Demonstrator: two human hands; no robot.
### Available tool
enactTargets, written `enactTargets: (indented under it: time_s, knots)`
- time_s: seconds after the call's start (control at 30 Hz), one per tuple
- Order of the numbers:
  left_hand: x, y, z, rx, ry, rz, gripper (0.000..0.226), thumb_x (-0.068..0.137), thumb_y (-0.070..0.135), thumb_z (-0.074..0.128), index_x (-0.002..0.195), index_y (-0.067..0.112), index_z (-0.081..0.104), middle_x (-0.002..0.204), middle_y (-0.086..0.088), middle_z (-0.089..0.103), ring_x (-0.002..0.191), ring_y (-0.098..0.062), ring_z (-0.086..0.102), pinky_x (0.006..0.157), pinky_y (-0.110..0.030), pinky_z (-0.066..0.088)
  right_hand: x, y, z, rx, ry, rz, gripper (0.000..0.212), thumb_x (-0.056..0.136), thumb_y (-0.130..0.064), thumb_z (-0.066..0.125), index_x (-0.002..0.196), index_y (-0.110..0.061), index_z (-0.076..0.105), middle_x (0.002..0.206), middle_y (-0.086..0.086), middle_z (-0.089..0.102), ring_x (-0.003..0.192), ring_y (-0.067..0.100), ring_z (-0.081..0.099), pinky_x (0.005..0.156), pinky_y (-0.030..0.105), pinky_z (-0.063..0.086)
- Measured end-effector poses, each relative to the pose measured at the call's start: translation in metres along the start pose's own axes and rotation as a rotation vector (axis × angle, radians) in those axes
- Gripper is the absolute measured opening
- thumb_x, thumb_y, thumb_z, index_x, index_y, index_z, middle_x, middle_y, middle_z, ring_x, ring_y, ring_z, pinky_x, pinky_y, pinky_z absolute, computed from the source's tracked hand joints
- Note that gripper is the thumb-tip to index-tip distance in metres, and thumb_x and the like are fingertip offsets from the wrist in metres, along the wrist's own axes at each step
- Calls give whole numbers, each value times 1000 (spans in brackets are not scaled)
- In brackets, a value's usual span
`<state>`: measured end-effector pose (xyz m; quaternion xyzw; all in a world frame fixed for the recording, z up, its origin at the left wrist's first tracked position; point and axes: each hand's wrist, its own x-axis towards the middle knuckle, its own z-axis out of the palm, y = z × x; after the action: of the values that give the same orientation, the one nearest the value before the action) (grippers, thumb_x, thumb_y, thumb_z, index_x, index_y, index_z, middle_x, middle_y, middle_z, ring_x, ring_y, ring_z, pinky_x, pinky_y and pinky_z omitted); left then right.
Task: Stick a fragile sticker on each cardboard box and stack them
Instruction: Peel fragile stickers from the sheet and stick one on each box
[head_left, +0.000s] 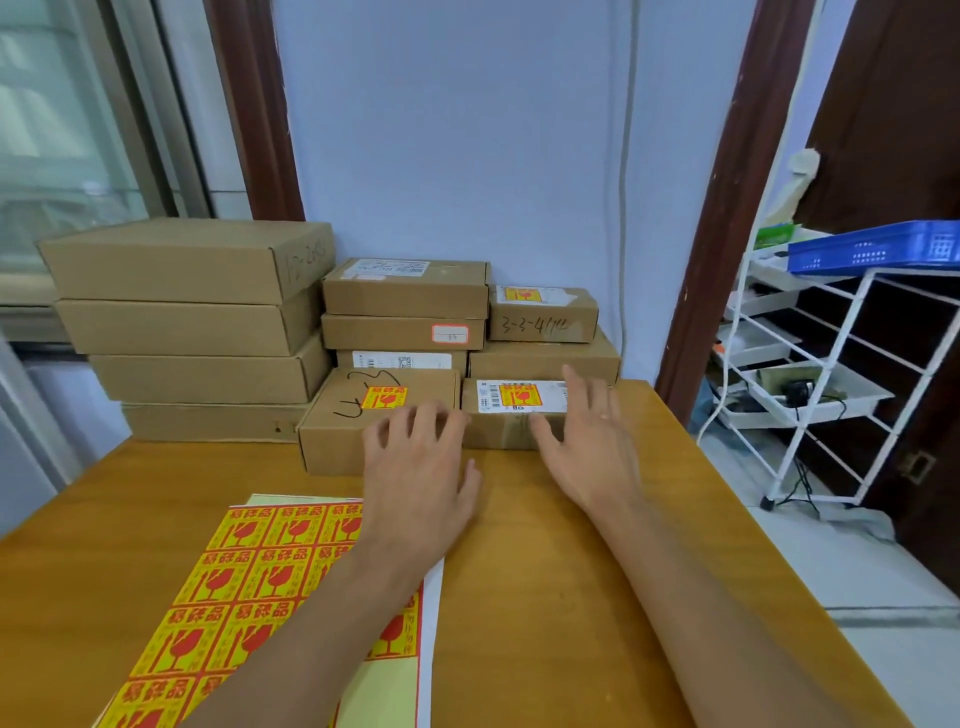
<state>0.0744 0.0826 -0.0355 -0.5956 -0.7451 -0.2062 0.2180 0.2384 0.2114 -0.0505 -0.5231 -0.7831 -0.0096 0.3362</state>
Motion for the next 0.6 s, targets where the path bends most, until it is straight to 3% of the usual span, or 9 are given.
enactTargets:
  time_s: [0.17, 0.3, 0.43, 0.53, 0.6]
  knots:
    - [-1, -2, 2, -10, 4, 17, 43, 92, 47, 52, 130, 28, 51, 132, 1, 48, 123, -21, 44, 105, -42, 37, 0, -3, 4, -25, 47, -106, 65, 99, -51, 50, 156, -22, 38, 151, 5, 45, 135, 23, 40, 108, 43, 44]
    - [1, -3, 6, -35, 1, 35, 43, 90, 44, 52, 130, 25, 50, 136, 0, 49, 125, -23, 45, 109, -41, 35, -2, -9, -3, 14, 134, -194, 54, 99, -40, 56, 148, -20, 46, 148, 5, 48, 129, 23, 46, 102, 43, 46]
    - [2, -3, 3, -66, -19, 42, 44, 89, 40, 49, 129, 25, 50, 140, -1, 48, 130, -23, 43, 113, -44, 32, 1, -27, -8, 232, 210, -260, 47, 100, -30, 60, 145, -22, 48, 146, 1, 49, 131, 18, 46, 105, 45, 47]
    - [-1, -3, 2, -49, -41, 52, 48, 85, 38, 52, 131, 23, 50, 141, -4, 46, 132, -26, 40, 114, -47, 31, 49, -65, -23, 469, 184, -209, 54, 102, -41, 60, 152, -35, 42, 157, -1, 36, 145, 17, 36, 116, 39, 38]
    - [0, -3, 3, -65, -63, 48, 49, 83, 37, 55, 130, 23, 51, 141, -4, 46, 132, -27, 41, 114, -48, 33, 91, -83, -29, 351, 63, -221, 64, 99, -52, 61, 157, -44, 34, 167, 0, 23, 153, 21, 24, 117, 39, 31]
